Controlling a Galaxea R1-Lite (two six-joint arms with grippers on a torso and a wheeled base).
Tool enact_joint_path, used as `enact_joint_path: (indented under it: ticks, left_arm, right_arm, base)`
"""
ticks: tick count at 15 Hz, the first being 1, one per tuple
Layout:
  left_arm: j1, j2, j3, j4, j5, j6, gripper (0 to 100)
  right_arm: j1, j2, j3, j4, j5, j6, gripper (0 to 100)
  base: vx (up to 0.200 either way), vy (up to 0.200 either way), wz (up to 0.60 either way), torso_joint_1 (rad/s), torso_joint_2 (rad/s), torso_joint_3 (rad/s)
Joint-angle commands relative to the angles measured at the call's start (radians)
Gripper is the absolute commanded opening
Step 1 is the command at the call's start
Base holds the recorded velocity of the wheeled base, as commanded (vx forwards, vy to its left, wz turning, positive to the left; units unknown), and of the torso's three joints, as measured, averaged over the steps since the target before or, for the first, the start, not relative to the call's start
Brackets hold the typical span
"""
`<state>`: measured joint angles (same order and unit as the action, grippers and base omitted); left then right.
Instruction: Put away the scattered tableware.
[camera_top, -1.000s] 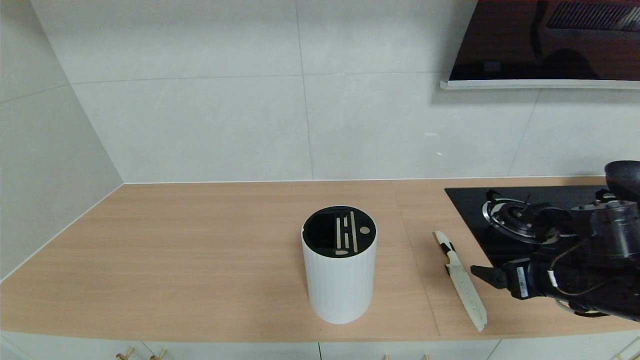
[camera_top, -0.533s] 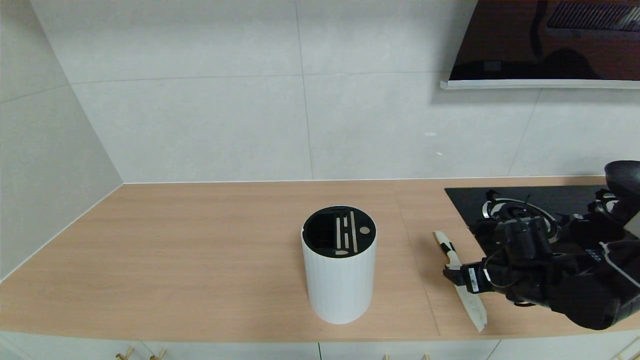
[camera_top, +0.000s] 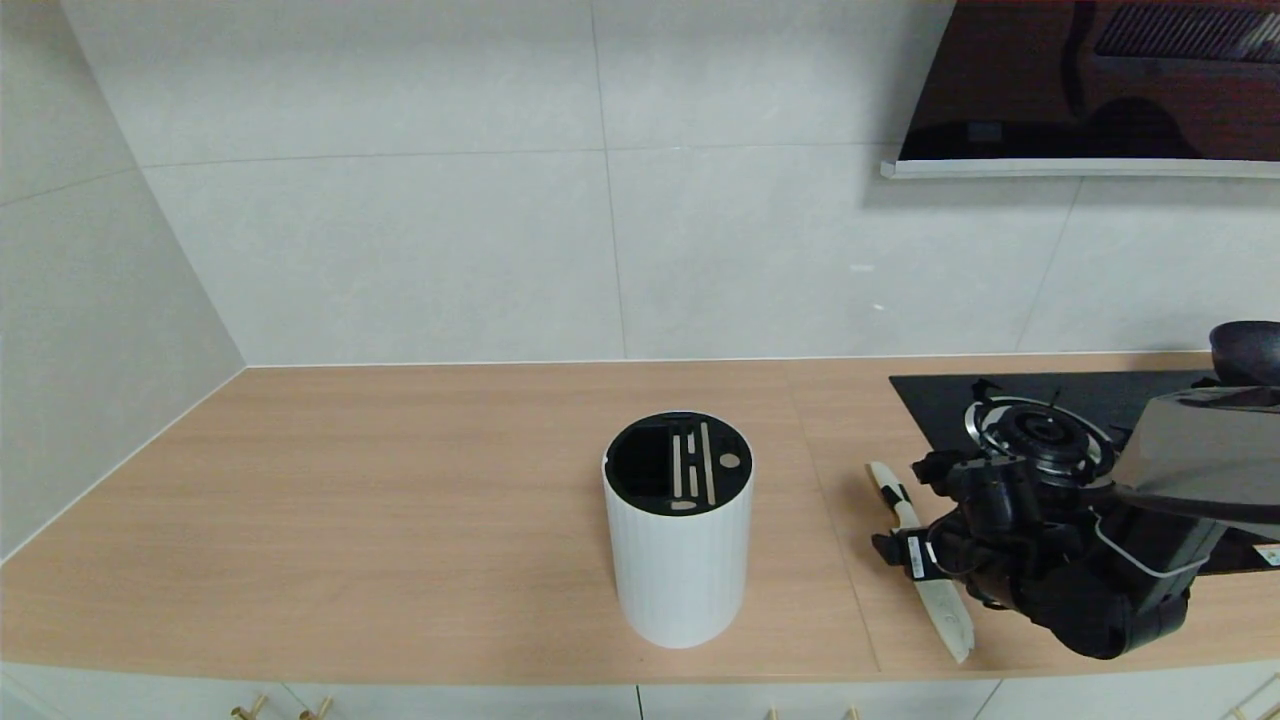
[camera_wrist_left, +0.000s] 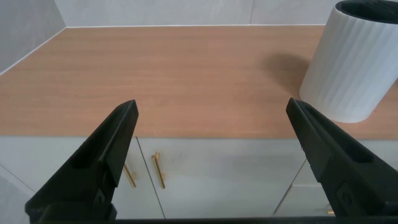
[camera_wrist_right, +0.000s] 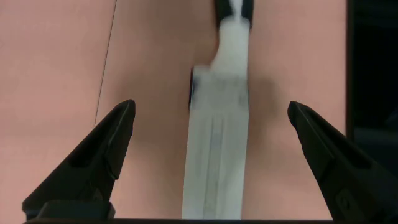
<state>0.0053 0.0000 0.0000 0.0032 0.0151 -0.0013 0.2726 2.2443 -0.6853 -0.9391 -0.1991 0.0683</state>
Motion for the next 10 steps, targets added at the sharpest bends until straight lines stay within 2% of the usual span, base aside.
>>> enact_joint_path:
  ticks: [1, 10]
  left_arm:
    - [0.001, 0.000, 0.000, 0.000, 0.000, 0.000, 100]
    - [0.001, 0.000, 0.000, 0.000, 0.000, 0.000, 100]
  right_arm:
    - [-0.004, 0.040, -0.008, -0.018, 0.000, 0.001, 100]
    - [-0.009, 0.074, -0.042, -0.021, -0.011, 0.002, 100]
  base:
    - [0.000, 0.000, 0.00, 0.000, 0.00, 0.000]
    - [0.000, 0.000, 0.00, 0.000, 0.00, 0.000]
